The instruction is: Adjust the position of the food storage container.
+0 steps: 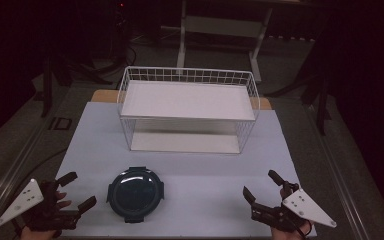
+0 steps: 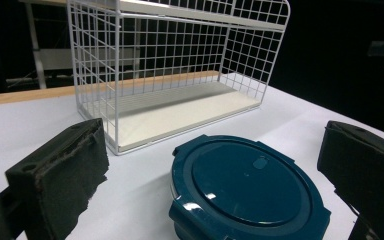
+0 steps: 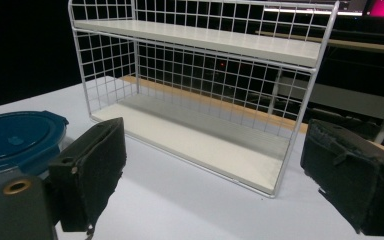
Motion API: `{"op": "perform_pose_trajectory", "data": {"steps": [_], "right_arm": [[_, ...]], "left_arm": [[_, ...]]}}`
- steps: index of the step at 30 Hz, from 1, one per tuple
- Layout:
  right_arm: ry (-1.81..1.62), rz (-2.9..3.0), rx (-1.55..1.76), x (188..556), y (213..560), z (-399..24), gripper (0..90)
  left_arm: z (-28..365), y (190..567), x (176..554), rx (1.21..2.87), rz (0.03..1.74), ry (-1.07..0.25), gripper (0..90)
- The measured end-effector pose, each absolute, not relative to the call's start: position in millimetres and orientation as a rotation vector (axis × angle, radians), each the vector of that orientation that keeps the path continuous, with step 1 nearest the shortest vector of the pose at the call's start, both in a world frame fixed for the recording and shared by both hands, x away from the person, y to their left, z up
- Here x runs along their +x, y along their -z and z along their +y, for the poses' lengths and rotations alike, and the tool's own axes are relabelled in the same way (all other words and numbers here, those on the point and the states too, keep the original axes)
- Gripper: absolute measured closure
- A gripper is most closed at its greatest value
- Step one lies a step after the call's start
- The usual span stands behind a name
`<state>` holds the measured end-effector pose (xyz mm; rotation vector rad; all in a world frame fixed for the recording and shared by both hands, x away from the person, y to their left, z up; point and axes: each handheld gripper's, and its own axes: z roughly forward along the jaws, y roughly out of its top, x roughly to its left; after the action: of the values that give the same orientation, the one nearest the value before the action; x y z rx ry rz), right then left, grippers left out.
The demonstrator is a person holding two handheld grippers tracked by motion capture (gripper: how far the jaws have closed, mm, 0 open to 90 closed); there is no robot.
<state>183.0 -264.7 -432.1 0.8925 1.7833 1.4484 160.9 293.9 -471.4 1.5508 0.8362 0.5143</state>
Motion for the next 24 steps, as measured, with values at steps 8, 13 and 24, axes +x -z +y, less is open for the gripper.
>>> {"op": "perform_pose_trajectory", "data": {"steps": [8, 13, 24], "right_arm": [[-1.452, 1.784, 0.878, 180, 428, -263, 10.9], [-1.456, 1.786, 0.874, 181, 427, -261, 10.8], [-1.457, 1.790, 0.888, 181, 427, -261, 10.9]], "left_arm": [[290, 464, 157, 1.546, 0.820, -0.505, 0.0], [293, 454, 160, 1.550, 0.833, -0.509, 0.0], [312, 445, 179, 1.642, 0.811, -0.460, 5.0]]}}
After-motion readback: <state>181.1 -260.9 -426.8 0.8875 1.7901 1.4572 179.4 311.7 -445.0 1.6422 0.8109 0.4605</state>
